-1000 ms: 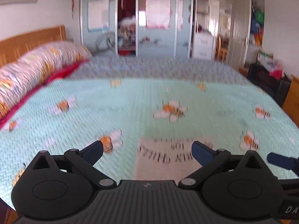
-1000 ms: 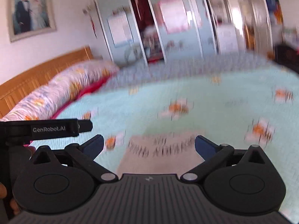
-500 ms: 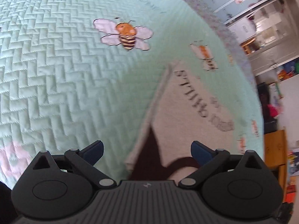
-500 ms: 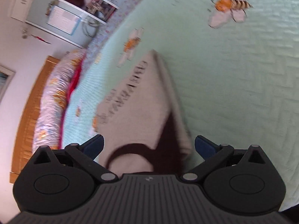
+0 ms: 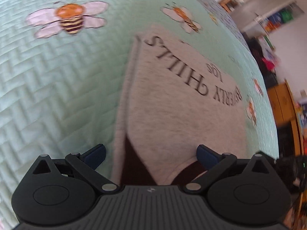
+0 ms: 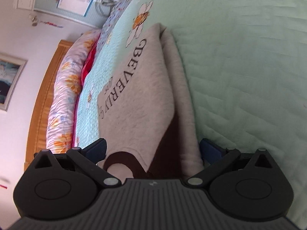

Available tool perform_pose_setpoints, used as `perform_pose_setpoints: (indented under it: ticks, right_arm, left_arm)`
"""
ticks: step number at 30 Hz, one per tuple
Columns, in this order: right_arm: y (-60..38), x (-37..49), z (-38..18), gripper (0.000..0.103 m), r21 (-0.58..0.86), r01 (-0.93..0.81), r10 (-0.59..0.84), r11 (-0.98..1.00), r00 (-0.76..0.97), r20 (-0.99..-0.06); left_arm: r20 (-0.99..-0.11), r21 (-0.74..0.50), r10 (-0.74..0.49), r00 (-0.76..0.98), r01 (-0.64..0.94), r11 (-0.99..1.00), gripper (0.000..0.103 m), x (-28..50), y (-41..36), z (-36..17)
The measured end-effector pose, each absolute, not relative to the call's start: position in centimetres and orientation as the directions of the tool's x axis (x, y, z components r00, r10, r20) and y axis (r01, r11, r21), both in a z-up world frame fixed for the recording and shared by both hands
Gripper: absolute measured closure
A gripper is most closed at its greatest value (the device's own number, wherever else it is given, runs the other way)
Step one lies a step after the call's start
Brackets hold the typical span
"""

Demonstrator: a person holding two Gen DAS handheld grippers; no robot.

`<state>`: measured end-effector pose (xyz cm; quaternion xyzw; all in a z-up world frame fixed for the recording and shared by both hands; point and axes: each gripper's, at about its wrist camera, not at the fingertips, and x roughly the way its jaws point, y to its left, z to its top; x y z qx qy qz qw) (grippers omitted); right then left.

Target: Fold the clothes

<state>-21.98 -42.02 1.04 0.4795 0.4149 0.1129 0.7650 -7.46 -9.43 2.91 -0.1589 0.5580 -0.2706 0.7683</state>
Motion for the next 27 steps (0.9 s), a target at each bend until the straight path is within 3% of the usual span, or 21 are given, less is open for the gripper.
perform_pose_setpoints:
  ticks: [12,13,14,15,16,17,19,20,21,23,27]
  right_arm:
    - [-41.5,-18.2,0.8,0.001,0.877,0.136,0.703,0.461,0.548,-0.454]
    - [-41.7,-18.3,0.7,0.009,0.879,0.137,0.703,0.457,0.549,-0.451]
    - [-41.8,-18.4,0.4,0.027,0.881,0.149,0.702,0.449,0.551,-0.451]
    - [-42.1,-18.5,0.0,0.036,0.883,0.173,0.698,0.436,0.554,-0.454]
    - [-42.3,-18.5,-0.5,0.052,0.884,0.198,0.694,0.423,0.556,-0.457]
    - [-42.5,-18.6,-0.9,0.060,0.887,0.212,0.692,0.411,0.560,-0.455]
    - [-42.5,-19.0,-1.0,0.062,0.891,0.205,0.689,0.405,0.573,-0.444]
    - [-42.4,-19.2,-1.0,0.062,0.891,0.202,0.685,0.407,0.577,-0.444]
    - [-42.2,-19.2,-0.8,0.062,0.888,0.203,0.681,0.413,0.578,-0.449]
    - [-41.6,-19.2,-0.3,0.065,0.878,0.203,0.668,0.434,0.581,-0.465]
    - [-40.7,-19.2,1.0,0.067,0.870,0.185,0.649,0.456,0.599,-0.468]
  left_arm:
    - [-0.577,-0.784,-0.814,0.070,0.235,0.575,0.000,-4.9,-9.2,0.7]
    - [-0.574,-0.786,-0.816,0.067,0.234,0.572,0.000,-4.8,-9.4,0.6]
    - [-0.574,-0.785,-0.816,0.070,0.236,0.573,0.000,-5.0,-9.5,0.7]
    - [-0.579,-0.780,-0.811,0.078,0.237,0.579,0.000,-5.3,-9.6,0.7]
    - [-0.585,-0.774,-0.806,0.086,0.239,0.587,0.001,-5.6,-9.7,0.8]
    - [-0.606,-0.753,-0.789,0.102,0.246,0.610,0.006,-5.9,-9.7,1.1]
    - [-0.649,-0.706,-0.749,0.136,0.258,0.659,0.023,-6.5,-9.7,1.7]
    - [-0.669,-0.682,-0.727,0.153,0.263,0.682,0.048,-6.8,-9.8,2.0]
    - [-0.677,-0.675,-0.720,0.154,0.259,0.691,0.062,-6.8,-9.8,2.1]
    - [-0.681,-0.672,-0.715,0.158,0.252,0.696,0.071,-6.8,-10.0,2.7]
    - [-0.742,-0.561,-0.640,0.202,0.337,0.756,0.074,-7.2,-11.9,5.5]
